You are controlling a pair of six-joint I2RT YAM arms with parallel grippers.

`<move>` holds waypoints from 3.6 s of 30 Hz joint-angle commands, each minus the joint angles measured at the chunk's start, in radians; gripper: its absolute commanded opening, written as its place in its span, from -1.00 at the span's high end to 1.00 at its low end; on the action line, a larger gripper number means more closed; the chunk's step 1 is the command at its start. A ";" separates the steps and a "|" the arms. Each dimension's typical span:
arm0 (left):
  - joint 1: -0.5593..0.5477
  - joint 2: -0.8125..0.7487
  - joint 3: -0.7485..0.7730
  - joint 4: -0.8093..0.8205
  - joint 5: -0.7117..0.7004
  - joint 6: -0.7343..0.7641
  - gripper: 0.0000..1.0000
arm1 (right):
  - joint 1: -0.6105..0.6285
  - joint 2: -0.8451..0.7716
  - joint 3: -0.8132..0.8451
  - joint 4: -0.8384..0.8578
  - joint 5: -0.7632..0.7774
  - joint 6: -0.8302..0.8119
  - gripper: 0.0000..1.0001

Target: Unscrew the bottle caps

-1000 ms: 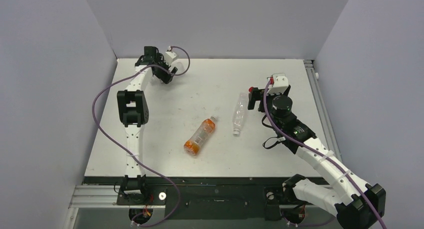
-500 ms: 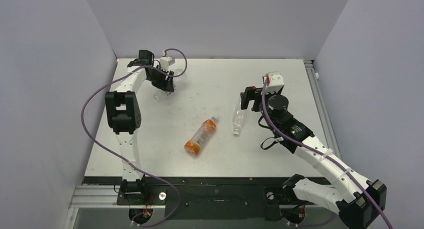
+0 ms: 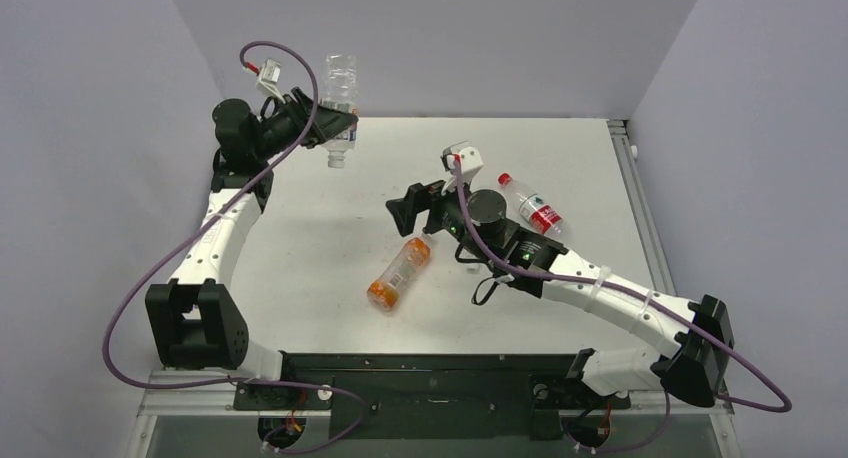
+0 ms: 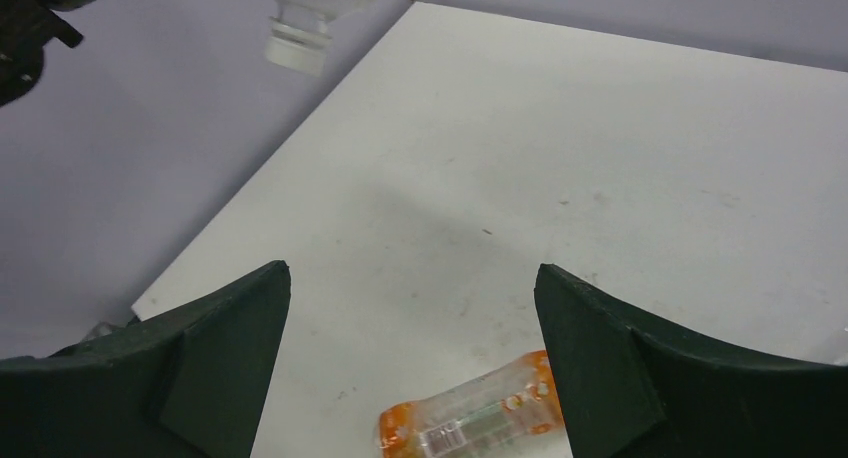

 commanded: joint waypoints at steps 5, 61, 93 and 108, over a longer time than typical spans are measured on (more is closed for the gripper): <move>-0.018 -0.134 -0.105 0.157 -0.118 -0.207 0.11 | 0.029 0.076 0.105 0.185 -0.189 0.171 -0.73; 0.198 -0.271 -0.001 -0.468 0.291 0.633 -0.93 | -0.272 0.213 0.539 -0.551 -0.671 0.183 1.00; -0.336 -0.518 -0.187 -0.909 -0.134 2.925 -0.93 | 0.012 0.392 0.842 -1.117 -0.517 -0.065 1.00; -0.429 -0.542 -0.208 -0.983 -0.278 2.897 -0.27 | 0.077 0.506 1.057 -1.281 -0.356 -0.134 1.00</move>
